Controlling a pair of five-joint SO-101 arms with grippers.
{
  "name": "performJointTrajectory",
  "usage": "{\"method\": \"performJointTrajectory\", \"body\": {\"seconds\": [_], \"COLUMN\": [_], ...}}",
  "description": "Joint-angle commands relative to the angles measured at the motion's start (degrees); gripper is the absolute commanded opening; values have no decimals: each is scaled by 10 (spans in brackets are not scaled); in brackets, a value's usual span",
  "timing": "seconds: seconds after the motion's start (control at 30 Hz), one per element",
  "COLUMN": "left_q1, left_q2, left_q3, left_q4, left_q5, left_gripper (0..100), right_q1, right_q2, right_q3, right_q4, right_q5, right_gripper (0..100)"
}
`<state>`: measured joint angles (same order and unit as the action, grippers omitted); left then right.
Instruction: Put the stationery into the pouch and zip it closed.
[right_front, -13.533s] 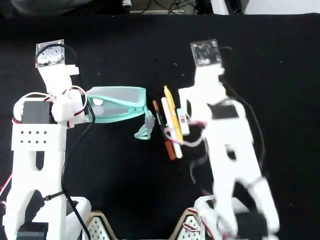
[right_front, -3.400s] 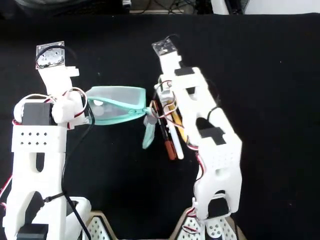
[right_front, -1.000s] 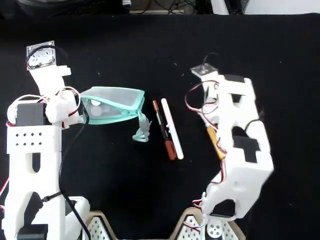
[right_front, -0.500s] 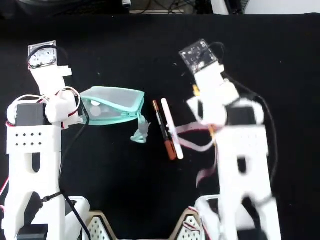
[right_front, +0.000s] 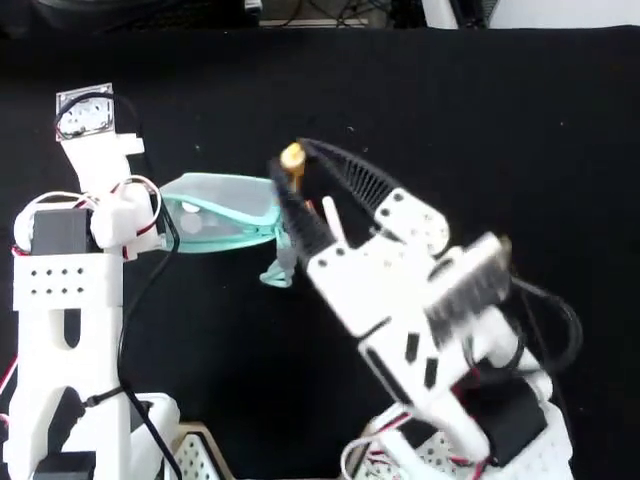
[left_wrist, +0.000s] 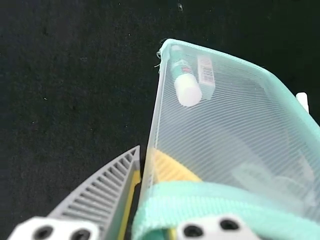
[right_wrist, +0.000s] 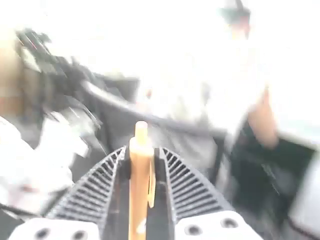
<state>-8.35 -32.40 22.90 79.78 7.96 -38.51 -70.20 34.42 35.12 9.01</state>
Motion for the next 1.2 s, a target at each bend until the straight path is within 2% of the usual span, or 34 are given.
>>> {"method": "performJointTrajectory", "body": {"seconds": [0.0,0.1,0.27,0.4,0.53,0.83,0.97,1.1,1.17], "left_q1": [14,24,23,23,23,23,23,23,23], "left_q2": [4,4,4,4,4,4,4,4,4], "left_q3": [2,2,2,2,0,-1,-1,-1,0], "left_q4": [2,2,2,2,1,1,1,1,1], "left_q5": [-4,-4,-4,-5,-6,-6,-7,-7,-7], "left_gripper": [34,34,34,34,34,34,34,34,34], "right_q1": [-65,-96,-98,-98,-98,-100,-101,-101,-104], "right_q2": [-2,1,2,2,2,2,2,1,1], "right_q3": [1,35,128,218,278,358,364,337,313], "right_q4": [-47,-73,-163,-249,-299,-297,-290,-213,-163], "right_q5": [-4,-3,4,84,133,196,202,198,198], "right_gripper": [12,12,12,12,12,12,12,19,69]}}
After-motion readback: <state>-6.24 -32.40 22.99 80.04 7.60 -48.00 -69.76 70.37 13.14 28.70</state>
